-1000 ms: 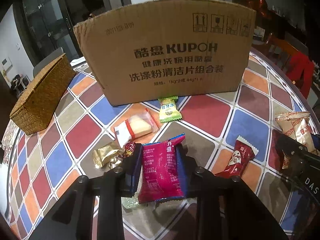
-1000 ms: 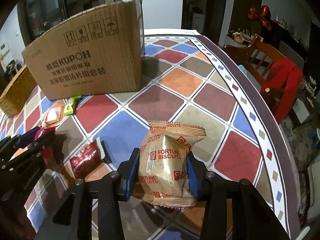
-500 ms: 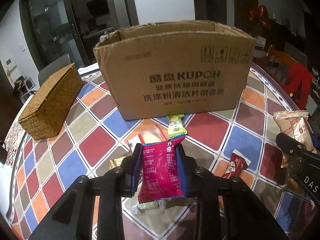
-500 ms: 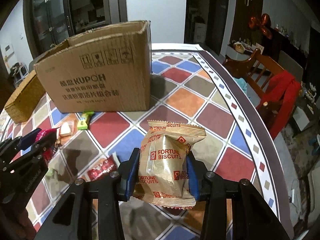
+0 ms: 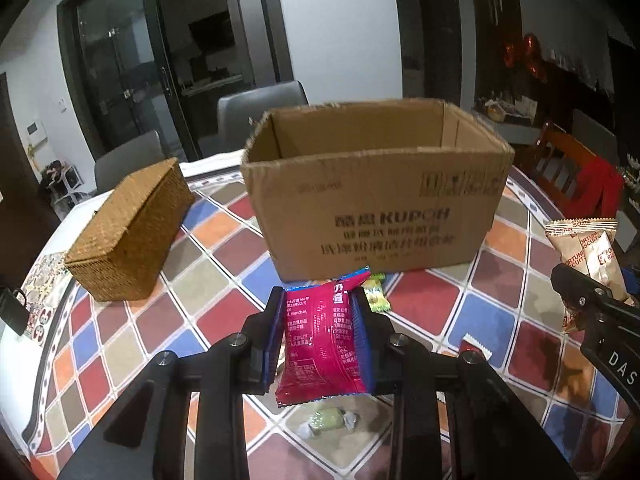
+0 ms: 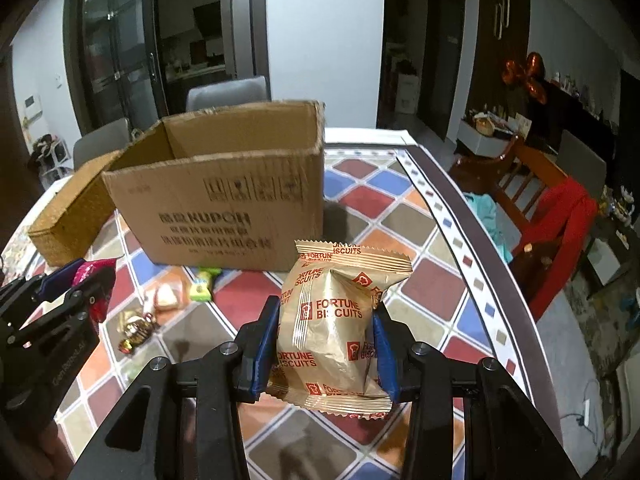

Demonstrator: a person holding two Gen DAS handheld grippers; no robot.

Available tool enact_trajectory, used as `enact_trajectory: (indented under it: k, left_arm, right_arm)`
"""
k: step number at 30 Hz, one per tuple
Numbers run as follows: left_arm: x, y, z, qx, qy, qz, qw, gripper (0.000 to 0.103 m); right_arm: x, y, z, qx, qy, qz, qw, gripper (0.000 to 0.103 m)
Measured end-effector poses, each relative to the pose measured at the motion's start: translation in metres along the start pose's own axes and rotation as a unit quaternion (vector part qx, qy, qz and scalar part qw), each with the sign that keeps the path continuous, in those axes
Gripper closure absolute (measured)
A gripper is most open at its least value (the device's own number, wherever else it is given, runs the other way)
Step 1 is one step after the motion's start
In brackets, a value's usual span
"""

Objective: Organize snacks

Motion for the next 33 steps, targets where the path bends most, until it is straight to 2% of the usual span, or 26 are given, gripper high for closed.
enact_trajectory:
  k: [20,33]
  left_arm:
    - [0.046,-0.038,0.042,0.013,-0.021,-0.051,0.9984,0.071]
    - [0.077,-0.045,0.053,0.016,-0.032,-0.075,0.9966,0.071]
  right_arm:
    - [0.053,-0.036,0.033,0.017,-0.029,-0.061,0.998,0.059]
    - [0.085,-0.044,0.045,0.025,-0.046,-0.088,0.995,0.059]
Point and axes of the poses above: each gripper's, at about its wrist camera, not at the fingertips, and y roughly the way its jaws point, z to its left, x to its top, the point moved 7 cm from there along y, roughly the way its jaws point, and after that the axes turned 11 degrees about x, right-handed, at the moved point
